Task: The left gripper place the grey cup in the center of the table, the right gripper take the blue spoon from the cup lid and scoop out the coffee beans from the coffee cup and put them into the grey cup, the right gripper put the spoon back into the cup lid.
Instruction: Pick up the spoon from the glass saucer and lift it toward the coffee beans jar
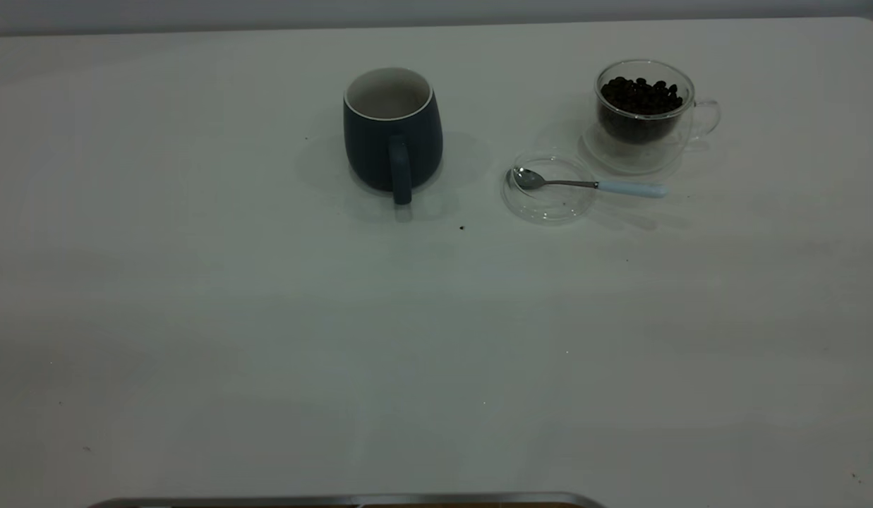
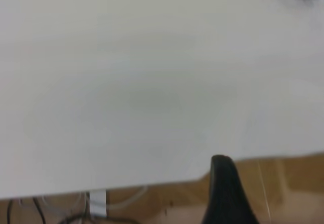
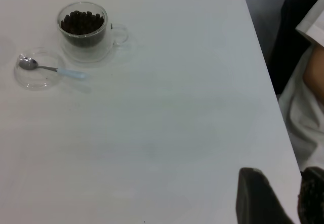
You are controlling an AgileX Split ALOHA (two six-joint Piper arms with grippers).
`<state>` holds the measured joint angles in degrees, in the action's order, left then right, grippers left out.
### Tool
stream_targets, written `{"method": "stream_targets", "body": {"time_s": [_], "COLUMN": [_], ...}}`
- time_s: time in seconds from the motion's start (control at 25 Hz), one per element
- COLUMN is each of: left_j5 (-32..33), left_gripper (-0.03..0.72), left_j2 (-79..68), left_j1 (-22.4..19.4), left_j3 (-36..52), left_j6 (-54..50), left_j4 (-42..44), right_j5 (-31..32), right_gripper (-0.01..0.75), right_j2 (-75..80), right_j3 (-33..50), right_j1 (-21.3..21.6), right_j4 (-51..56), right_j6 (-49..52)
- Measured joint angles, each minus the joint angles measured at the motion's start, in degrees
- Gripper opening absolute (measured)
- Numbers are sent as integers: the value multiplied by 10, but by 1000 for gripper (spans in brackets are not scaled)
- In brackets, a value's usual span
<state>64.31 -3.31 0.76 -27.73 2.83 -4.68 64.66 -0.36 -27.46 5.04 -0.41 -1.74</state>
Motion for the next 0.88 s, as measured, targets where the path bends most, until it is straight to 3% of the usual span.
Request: {"method": "stream_targets", "body": {"time_s": [0.88], "left_j5": [6], "left_gripper": [530], "left_j2": [43], "left_j1": [-4], "left_j3": [0], "left_j6": [5], "left_j4": [2], "right_j5": [0], "right_gripper": [240], "right_j2": [0], "right_j3": [0], "right_j1": [0], "right_j4": [0], "right_j6": [0]}}
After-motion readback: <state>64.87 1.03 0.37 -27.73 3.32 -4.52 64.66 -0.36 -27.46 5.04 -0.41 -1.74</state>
